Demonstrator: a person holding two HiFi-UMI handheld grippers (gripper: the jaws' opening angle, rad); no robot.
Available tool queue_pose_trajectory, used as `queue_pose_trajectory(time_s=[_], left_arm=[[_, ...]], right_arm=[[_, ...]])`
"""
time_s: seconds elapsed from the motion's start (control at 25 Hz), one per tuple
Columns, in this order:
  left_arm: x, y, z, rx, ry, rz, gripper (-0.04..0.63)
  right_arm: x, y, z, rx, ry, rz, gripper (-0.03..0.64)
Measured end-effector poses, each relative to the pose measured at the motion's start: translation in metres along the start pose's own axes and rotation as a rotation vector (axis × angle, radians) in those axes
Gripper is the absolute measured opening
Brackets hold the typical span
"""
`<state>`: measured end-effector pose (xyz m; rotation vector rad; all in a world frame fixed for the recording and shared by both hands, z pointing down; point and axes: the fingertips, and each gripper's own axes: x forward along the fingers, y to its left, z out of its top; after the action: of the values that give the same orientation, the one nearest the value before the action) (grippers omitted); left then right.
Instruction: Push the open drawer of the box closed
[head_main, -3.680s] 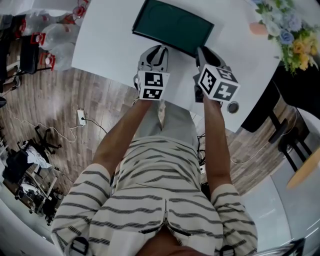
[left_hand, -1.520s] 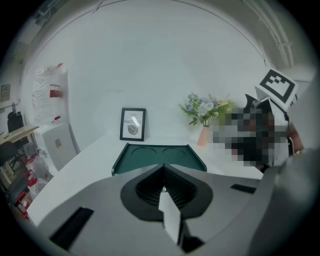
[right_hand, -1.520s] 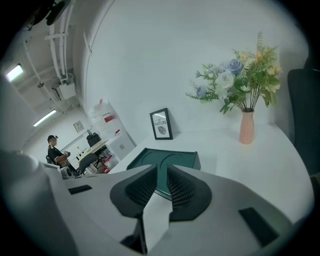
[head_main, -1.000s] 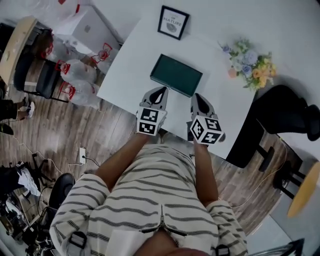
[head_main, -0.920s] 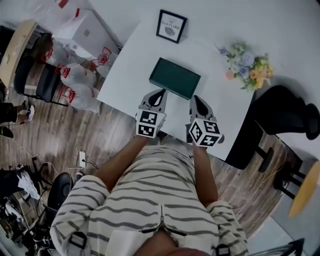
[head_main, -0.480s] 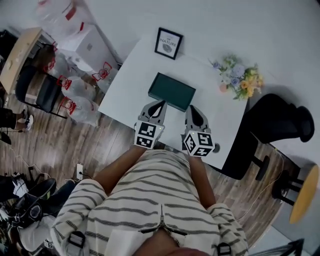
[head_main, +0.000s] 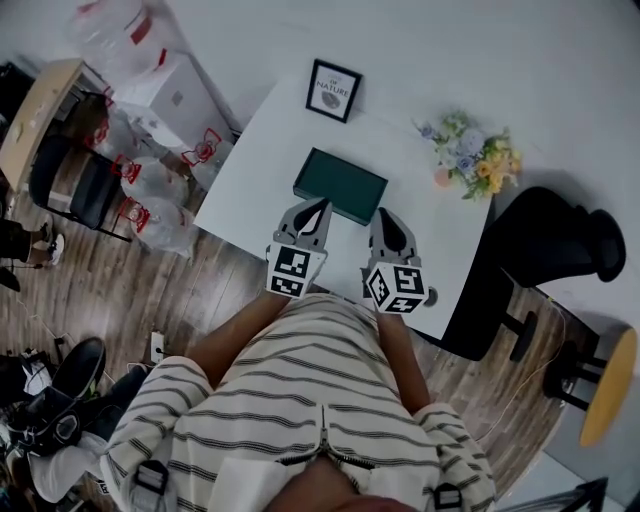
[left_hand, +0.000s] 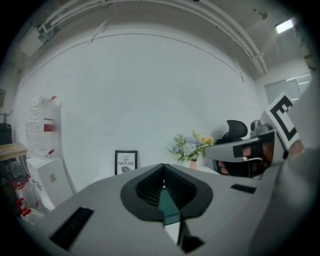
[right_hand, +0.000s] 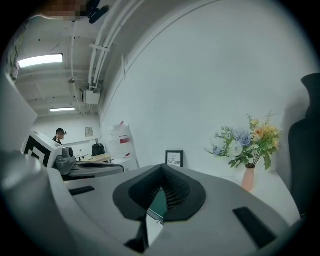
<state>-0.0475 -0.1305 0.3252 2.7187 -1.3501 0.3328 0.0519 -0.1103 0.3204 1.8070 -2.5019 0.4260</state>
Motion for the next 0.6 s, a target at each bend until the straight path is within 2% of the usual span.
queue_pose_trajectory(time_s=[0.6], left_arm=[[0.0052,-0.0002,-0.0004,0.0,-0.011,0.003,0.002]], right_arm=[[0.0013,-0.0066,0.0024,-0.007,-0.015,0.005,0.0]])
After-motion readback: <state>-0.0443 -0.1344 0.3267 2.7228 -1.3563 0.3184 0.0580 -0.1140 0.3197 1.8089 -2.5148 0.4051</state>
